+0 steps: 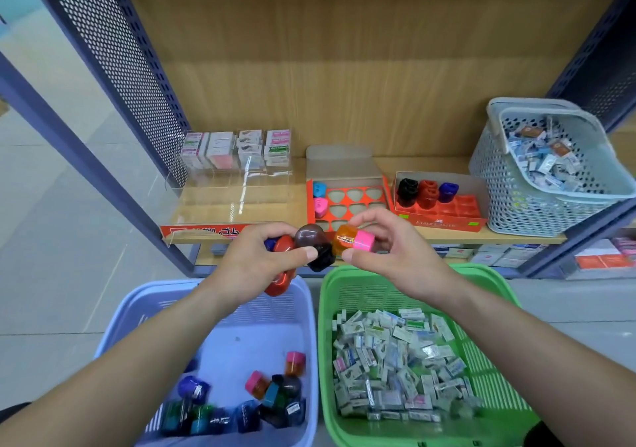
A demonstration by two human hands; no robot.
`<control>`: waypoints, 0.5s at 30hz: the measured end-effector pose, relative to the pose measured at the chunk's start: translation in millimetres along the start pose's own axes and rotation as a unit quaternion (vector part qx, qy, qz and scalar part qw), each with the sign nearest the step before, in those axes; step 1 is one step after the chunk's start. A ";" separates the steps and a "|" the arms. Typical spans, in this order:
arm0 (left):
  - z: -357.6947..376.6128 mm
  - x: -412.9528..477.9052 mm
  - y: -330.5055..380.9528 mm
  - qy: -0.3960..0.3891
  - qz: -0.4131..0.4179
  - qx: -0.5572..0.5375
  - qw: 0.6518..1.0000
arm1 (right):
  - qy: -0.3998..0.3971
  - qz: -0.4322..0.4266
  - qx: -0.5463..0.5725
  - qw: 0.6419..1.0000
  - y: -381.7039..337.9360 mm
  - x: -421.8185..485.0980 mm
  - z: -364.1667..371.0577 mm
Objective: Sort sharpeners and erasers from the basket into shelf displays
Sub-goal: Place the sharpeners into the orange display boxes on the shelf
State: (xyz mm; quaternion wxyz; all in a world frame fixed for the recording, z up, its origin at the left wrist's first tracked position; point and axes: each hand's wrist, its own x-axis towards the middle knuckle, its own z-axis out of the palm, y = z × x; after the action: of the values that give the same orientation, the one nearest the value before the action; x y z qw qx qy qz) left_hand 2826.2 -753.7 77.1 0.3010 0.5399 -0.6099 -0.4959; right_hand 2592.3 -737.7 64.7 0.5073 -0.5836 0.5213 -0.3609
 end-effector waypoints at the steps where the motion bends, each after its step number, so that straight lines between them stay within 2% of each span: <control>1: -2.5 1.0 -1.9 -0.003 0.000 -0.001 1.000 | -0.006 -0.002 0.009 1.000 -1.2 1.4 1.6; 9: -14.7 -1.6 -12.3 -0.011 -0.018 -0.005 1.000 | -0.054 -0.008 0.015 0.998 6.1 13.5 17.6; 15: -19.1 -3.8 -18.0 -0.010 -0.029 0.009 1.000 | -0.015 -0.012 -0.038 0.999 8.9 22.2 26.5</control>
State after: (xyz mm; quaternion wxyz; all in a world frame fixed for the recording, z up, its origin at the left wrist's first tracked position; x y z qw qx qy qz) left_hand 2850.8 -754.0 67.2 0.2758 0.5548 -0.6016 -0.5042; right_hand 2619.6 -753.1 47.7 0.4882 -0.6137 0.5201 -0.3385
